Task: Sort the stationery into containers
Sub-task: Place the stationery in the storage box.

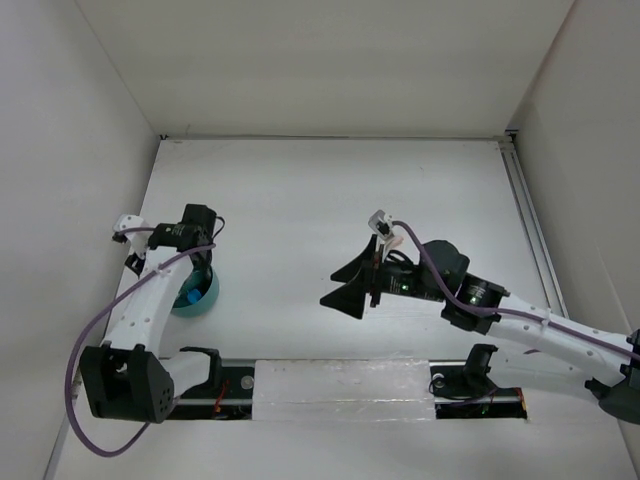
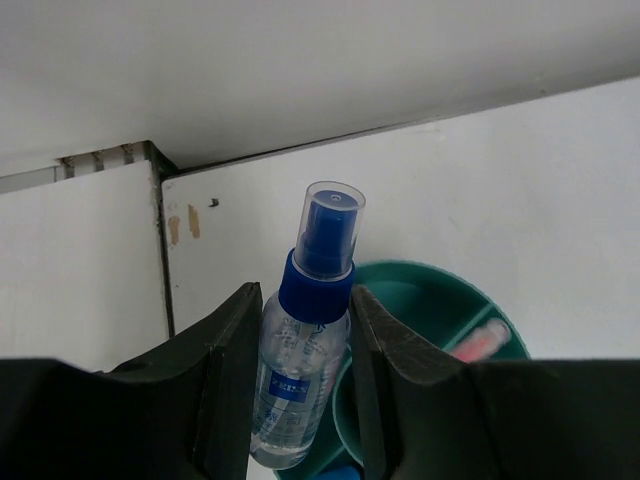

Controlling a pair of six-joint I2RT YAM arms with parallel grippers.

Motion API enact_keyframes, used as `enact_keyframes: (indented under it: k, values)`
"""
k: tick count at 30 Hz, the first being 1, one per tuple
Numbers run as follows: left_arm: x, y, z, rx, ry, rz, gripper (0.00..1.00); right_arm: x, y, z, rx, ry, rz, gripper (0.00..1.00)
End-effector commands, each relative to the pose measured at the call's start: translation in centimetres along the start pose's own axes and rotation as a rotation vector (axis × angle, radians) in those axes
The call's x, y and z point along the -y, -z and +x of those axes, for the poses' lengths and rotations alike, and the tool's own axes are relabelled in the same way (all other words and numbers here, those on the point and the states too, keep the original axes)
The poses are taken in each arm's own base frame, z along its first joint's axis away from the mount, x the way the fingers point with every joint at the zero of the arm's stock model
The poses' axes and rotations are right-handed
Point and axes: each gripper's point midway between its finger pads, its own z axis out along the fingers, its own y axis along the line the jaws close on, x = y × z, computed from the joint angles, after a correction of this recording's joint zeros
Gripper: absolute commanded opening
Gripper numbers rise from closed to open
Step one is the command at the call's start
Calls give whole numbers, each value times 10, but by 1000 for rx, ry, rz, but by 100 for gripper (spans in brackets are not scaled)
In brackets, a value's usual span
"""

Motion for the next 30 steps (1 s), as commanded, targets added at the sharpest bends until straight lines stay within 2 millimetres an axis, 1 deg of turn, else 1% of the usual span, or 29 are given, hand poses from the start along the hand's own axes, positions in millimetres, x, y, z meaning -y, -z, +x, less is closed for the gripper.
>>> enact_keyframes:
  k: [1, 2, 4, 5, 7, 10, 16, 20, 30]
  values:
    - [-8, -9, -24, 51, 143, -72, 0, -14, 4, -22, 65, 47, -10, 95]
    - [-8, -9, -24, 51, 143, -72, 0, -18, 4, -22, 60, 47, -17, 95]
    - [-12, -7, -23, 43, 196, -60, 0, -17, 4, -23, 66, 47, -8, 95]
    - [-12, -7, -24, 45, 217, -55, 0, -21, 5, -23, 69, 59, -21, 95]
    - [-16, -6, -18, 28, 252, -49, 0, -19, 6, -22, 66, 56, -8, 95]
    - [-18, -8, -12, 18, 280, -54, 0, -21, 5, -20, 61, 56, -16, 95]
    - [-18, -8, -12, 18, 280, -54, 0, -21, 5, -20, 61, 56, -16, 95]
    - [-19, -6, -6, -14, 289, -44, 0, -21, 5, -20, 61, 56, -16, 95]
    - [-18, -6, -4, -24, 291, -41, 1, -22, 6, -22, 61, 65, -16, 95]
